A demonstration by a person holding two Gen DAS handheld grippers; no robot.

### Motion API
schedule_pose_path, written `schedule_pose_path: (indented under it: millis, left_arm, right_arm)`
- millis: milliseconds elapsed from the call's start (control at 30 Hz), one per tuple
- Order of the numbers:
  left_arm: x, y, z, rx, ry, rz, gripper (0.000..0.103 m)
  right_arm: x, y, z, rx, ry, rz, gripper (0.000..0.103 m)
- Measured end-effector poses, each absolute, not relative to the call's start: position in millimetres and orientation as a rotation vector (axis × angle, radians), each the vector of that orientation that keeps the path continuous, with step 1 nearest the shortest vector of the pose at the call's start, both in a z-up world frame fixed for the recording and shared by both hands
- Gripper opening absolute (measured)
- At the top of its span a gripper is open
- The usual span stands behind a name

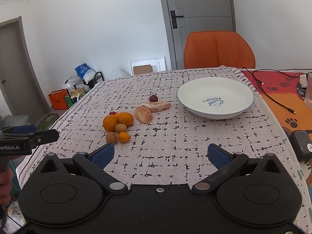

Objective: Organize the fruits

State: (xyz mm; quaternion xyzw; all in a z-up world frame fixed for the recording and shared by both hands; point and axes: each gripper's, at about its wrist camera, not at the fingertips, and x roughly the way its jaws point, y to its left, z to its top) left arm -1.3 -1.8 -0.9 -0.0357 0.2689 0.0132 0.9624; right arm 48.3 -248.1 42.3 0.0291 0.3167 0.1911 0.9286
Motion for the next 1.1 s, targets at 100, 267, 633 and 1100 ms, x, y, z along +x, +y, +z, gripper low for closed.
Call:
schedule_pose_path:
  millis: [100,267,633,1100]
  left_arm:
    - [-0.8,-2.7,-1.5,-0.068,0.547,0.025,0.103]
    - [-1.4,-3.1,-0.9,-0.071,0.546,0.019,0.103]
    - [-0.9,-1.0,-0.5,-0.071,0.543,0.028,0.103]
    - [-0.4,-1.4,-1.9,-0.071,0.543,0.022,0.103]
  right_arm:
    - [47.8,-248.2,42.2,0.058,0.649,0.391,0.103]
    - [47.1,-247.2,41.5,0.053,0.652,0.388,0.103]
    - [47.1,-245.4,40.4,0.044,0.659,0.386,0.103]
    - [48.0,-243.4,38.8,0.036,0.668,0.381,0.103]
